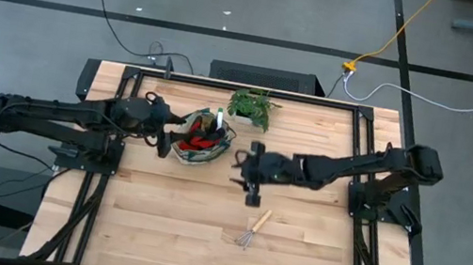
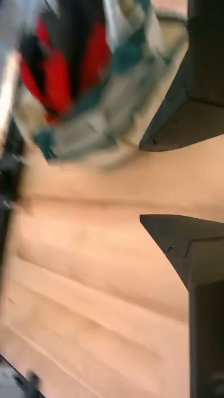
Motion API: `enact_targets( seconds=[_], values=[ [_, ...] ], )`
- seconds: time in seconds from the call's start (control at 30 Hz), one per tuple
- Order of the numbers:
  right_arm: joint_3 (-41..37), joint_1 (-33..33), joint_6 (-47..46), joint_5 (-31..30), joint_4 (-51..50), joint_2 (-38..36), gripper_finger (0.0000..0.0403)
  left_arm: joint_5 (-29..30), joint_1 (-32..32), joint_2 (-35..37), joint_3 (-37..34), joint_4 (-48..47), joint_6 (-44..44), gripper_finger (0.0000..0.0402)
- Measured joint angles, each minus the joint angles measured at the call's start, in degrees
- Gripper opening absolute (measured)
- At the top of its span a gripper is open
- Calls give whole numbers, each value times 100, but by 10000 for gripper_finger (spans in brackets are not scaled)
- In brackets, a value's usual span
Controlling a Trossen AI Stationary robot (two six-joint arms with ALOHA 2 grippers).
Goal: Pick & Place Garden tools in Gardening bag
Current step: Put the brown hand rake into the gardening bag
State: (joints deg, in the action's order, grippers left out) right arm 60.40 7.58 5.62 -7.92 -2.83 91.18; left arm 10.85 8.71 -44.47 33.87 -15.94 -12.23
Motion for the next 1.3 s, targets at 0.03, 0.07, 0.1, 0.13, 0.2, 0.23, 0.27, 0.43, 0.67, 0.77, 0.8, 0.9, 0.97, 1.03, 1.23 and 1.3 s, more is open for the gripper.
enact_targets(
  seconds=[0.03,0.07,0.1,0.13,0.2,0.23,0.27,0.43,0.67,0.77,0.8,0.9,0.97,1.03,1.23,1.3],
  values=[
    [0,94,-77,0,-157,0,177,0,0,-2,2,0,0,240],
    [0,186,-152,2,-318,0,177,0,0,-2,1,0,0,240],
    [0,286,-238,2,-488,0,177,0,0,-1,1,0,0,240],
    [0,378,-328,2,-662,0,177,0,0,-2,2,0,0,240],
    [0,558,-502,2,-1015,0,177,0,0,-2,2,0,0,240],
    [0,648,-610,12,-1188,0,177,0,0,-2,2,0,-1,240],
    [0,736,-716,71,-1351,0,177,0,0,-2,2,0,0,240],
    [0,1200,-1045,635,-1889,0,177,0,0,-2,2,0,-2,240],
    [0,1776,-951,722,-2228,0,172,0,0,-2,2,2,-2,240],
    [0,1892,-765,451,-2275,0,167,1,0,-2,2,2,-2,240],
    [0,1916,-670,344,-2307,0,166,0,0,-2,4,2,-4,240],
    [-14,1933,-514,152,-2308,17,164,2,0,-2,6,2,-13,240],
    [-23,1927,-514,146,-2368,77,164,1,0,-2,7,2,-22,240],
    [-26,1921,-498,190,-2428,180,165,1,1,-2,7,2,-35,240],
    [-31,1927,-249,236,-2420,441,165,2,1,-2,7,4,-33,240],
    [-31,1909,-207,238,-2410,530,165,2,0,-2,7,4,-33,240]
  ],
)
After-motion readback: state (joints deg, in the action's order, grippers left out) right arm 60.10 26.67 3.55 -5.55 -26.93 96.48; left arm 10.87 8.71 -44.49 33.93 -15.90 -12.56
